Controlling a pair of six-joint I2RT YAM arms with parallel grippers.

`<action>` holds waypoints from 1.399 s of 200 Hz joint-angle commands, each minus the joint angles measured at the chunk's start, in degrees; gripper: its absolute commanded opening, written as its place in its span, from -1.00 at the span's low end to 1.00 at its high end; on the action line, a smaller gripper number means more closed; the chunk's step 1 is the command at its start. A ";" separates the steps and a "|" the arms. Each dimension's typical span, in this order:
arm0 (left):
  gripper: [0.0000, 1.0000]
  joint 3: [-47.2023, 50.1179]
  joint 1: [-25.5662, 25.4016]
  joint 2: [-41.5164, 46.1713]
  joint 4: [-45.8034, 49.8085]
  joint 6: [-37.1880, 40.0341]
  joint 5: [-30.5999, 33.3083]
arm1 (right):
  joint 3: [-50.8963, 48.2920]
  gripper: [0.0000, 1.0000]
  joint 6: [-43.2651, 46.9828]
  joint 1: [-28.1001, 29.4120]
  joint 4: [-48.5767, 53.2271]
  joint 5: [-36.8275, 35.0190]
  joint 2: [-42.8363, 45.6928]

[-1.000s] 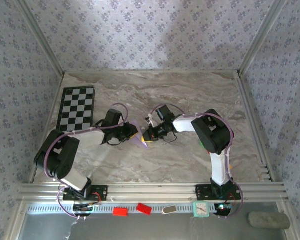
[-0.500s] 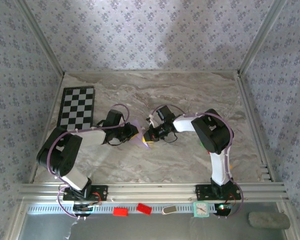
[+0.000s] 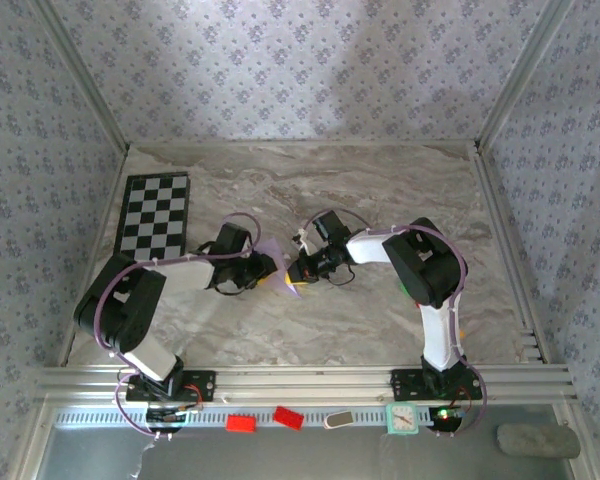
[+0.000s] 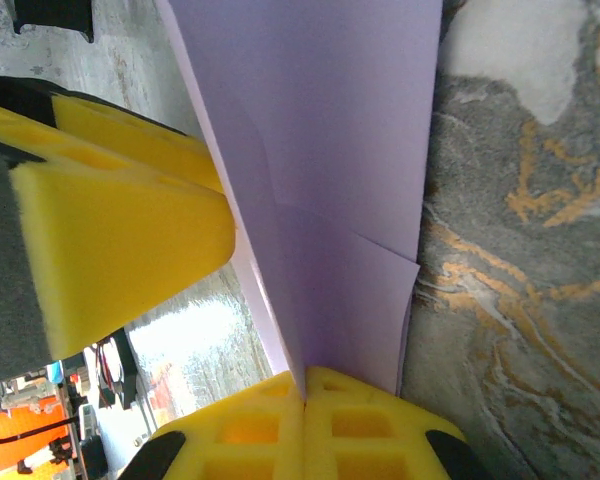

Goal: Fold a paper plane with a square sheet of paper (pick it up from the middle)
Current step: Fourth fold the wing at the center of the table.

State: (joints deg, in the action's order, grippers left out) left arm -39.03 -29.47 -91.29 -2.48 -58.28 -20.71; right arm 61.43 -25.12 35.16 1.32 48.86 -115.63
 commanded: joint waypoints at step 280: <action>0.24 -12.96 -5.41 -16.29 30.36 -6.07 14.24 | -3.85 -0.58 3.41 1.08 5.81 -9.66 6.13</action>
State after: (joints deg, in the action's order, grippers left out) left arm -56.12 -34.26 -100.97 19.88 -63.72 -9.56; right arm 58.22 -23.03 35.77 4.73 41.30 -110.02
